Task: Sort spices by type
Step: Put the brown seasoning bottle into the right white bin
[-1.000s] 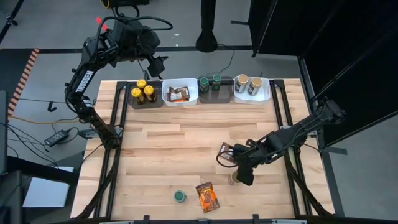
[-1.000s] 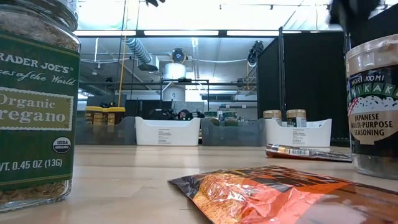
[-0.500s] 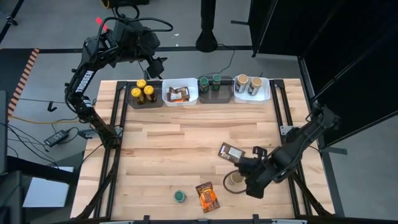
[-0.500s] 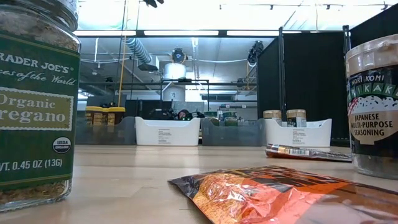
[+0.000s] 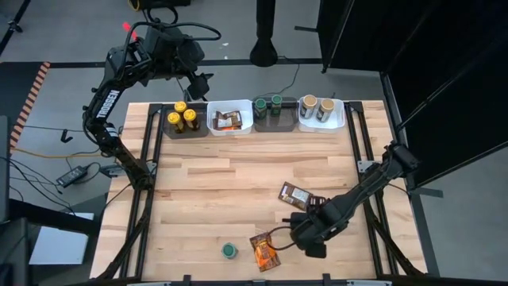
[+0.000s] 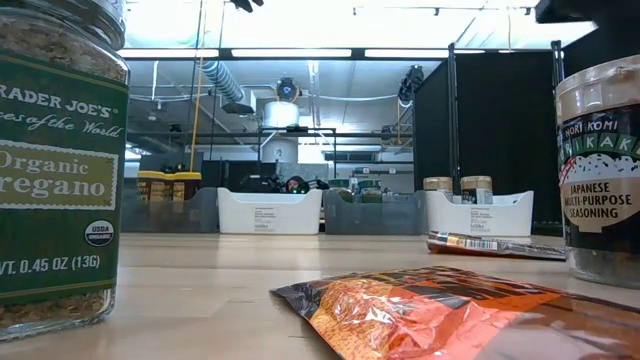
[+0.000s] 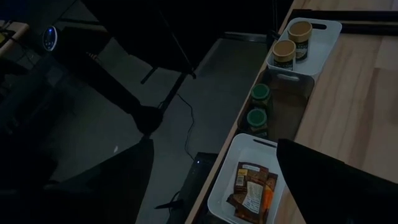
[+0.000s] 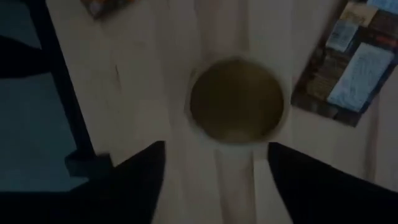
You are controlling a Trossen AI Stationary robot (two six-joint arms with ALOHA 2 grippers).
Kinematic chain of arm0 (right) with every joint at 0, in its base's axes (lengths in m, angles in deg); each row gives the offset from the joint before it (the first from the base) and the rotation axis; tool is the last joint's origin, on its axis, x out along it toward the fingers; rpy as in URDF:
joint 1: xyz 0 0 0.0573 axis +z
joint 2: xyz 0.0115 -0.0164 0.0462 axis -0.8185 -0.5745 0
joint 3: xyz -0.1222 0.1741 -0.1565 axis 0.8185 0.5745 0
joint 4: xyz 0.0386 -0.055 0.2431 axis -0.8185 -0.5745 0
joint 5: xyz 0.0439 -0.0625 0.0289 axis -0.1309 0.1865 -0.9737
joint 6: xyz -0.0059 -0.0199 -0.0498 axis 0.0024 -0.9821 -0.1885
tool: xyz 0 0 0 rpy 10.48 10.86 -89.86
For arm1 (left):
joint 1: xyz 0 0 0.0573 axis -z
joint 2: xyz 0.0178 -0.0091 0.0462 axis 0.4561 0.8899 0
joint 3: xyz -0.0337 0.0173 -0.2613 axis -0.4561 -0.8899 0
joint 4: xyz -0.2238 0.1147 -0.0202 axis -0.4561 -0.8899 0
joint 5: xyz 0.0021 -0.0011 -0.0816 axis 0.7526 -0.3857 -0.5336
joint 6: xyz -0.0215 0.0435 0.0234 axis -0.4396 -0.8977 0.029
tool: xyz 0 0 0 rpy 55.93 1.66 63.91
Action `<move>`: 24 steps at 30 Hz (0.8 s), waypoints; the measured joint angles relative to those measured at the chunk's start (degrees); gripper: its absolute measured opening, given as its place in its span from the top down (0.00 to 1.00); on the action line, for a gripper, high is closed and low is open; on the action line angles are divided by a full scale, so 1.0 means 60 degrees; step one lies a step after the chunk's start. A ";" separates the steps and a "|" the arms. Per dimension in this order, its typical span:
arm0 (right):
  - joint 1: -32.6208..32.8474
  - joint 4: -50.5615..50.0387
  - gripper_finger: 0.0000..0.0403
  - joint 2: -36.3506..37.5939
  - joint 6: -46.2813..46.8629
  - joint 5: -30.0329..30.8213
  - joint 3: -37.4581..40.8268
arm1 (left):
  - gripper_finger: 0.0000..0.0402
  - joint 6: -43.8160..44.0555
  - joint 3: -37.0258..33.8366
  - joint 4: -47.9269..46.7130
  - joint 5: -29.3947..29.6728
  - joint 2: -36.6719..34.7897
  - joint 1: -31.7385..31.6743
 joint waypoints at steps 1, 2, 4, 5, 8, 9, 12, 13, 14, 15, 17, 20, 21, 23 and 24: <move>-0.0108 0.0110 0.26 -0.0025 0.0002 0.0017 -0.0002 | 0.14 -0.0001 0.0000 0.0003 0.0000 0.0000 0.0000; -0.0185 0.0181 0.22 -0.0028 0.0023 0.0036 -0.0002 | 0.14 -0.0002 0.0000 0.0003 0.0000 0.0000 -0.0001; -0.0312 0.0205 0.15 -0.0047 0.0041 0.0153 -0.0002 | 0.14 -0.0004 -0.0002 -0.0003 0.0000 0.0000 0.0001; -0.0357 0.0237 0.12 -0.0047 0.0040 0.0244 -0.0002 | 0.14 -0.0004 -0.0045 0.0015 0.0000 0.0000 0.0000; -0.0371 0.0300 0.05 -0.0047 -0.0005 0.0488 -0.0002 | 0.14 -0.0007 -0.0308 0.0029 0.0000 -0.0004 -0.0002; -0.0360 0.0384 0.04 -0.0047 -0.0024 0.0499 -0.0002 | 0.14 -0.0007 -0.0429 0.0019 0.0000 0.0000 -0.0003; -0.0329 0.0526 0.01 -0.0076 -0.0029 0.0548 -0.0002 | 0.14 -0.0055 -0.0793 -0.0014 0.0000 0.0004 -0.0003; -0.0306 0.0592 0.01 -0.0086 -0.0029 0.0661 -0.0002 | 0.14 -0.0074 -0.0915 0.0004 0.0000 0.0004 -0.0003; -0.0274 0.0629 0.01 -0.0089 -0.0032 0.0853 -0.0002 | 0.14 -0.0081 -0.1036 0.0026 0.0000 0.0004 -0.0003; -0.0259 0.0681 0.01 -0.0091 -0.0037 0.1058 0.0008 | 0.14 -0.0084 -0.1142 0.0047 0.0000 0.0004 -0.0003; -0.0261 0.1047 0.02 -0.0083 -0.0065 0.1340 0.0168 | 0.14 -0.0087 -0.1253 0.0042 0.0005 0.0007 -0.0003; -0.0263 0.1525 0.04 -0.0091 -0.0071 0.1292 0.0603 | 0.14 -0.0087 -0.1254 0.0071 0.0025 0.0004 0.0001; -0.0263 0.1782 0.05 -0.0091 -0.0036 0.1245 0.0720 | 0.14 -0.0087 -0.1253 0.0101 0.0033 0.0004 -0.0003; -0.0263 0.2032 0.06 -0.0091 0.0125 0.1239 0.0901 | 0.14 -0.0087 -0.1253 0.0141 0.0039 0.0004 -0.0003; -0.0263 0.2078 0.06 -0.0091 0.0157 0.1234 0.0975 | 0.14 -0.0087 -0.1253 0.0135 0.0036 0.0004 -0.0003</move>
